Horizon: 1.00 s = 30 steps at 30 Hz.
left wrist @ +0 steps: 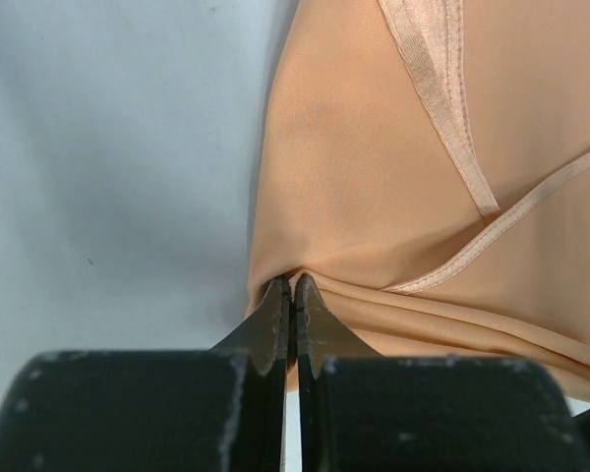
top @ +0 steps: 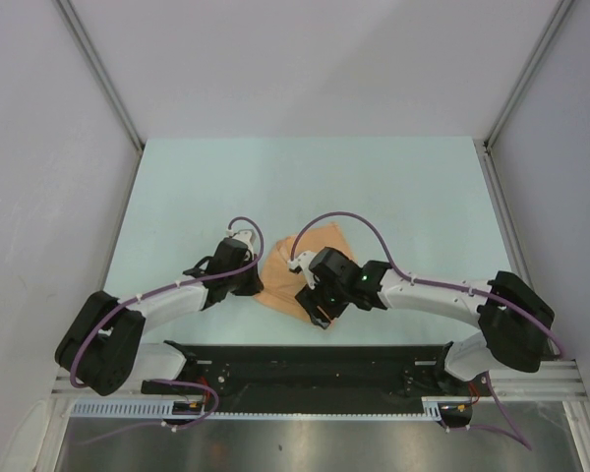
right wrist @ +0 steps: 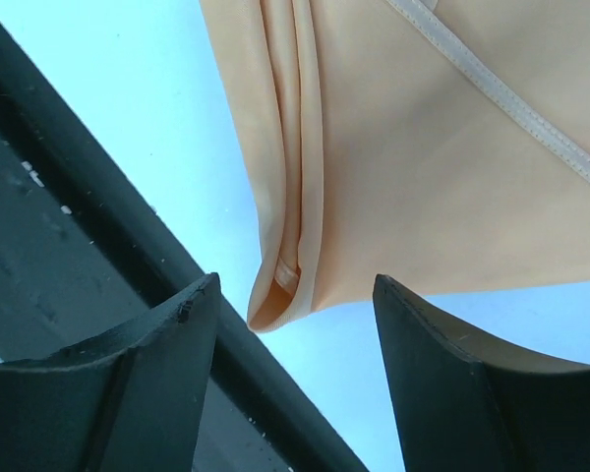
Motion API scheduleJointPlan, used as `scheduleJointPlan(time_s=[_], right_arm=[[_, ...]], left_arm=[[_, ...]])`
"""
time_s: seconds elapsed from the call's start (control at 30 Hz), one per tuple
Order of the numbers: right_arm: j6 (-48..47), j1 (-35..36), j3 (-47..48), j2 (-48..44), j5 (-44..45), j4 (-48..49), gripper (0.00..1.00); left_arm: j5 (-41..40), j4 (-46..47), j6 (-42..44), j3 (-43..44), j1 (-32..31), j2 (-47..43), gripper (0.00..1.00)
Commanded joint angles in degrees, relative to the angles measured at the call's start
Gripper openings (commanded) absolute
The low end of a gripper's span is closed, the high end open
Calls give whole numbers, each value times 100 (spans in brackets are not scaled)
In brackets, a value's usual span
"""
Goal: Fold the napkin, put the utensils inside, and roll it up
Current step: Roll the napkin with the utensil
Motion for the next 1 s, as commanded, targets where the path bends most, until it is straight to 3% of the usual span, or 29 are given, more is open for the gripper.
scheduleJointPlan(time_s=[0.0, 0.03, 0.17, 0.37, 0.87, 0.93, 0.97], right_arm=[[68, 214, 29, 186, 686, 234, 66], [68, 232, 37, 264, 695, 234, 64], [85, 206, 46, 388, 669, 155, 38], [85, 48, 11, 379, 651, 76, 14], [419, -207, -235, 1188, 439, -118, 9], [472, -207, -183, 1162, 571, -196, 11], [481, -225, -147, 1136, 746, -327, 17]], left_arm=[[-66, -62, 134, 124, 60, 91, 0], [-75, -63, 134, 124, 60, 91, 0], [-75, -71, 134, 115, 60, 91, 0], [-75, -72, 142, 124, 60, 82, 0], [-40, -80, 151, 141, 60, 144, 0], [-39, -71, 169, 150, 60, 144, 0], [-31, -80, 169, 159, 60, 144, 0]])
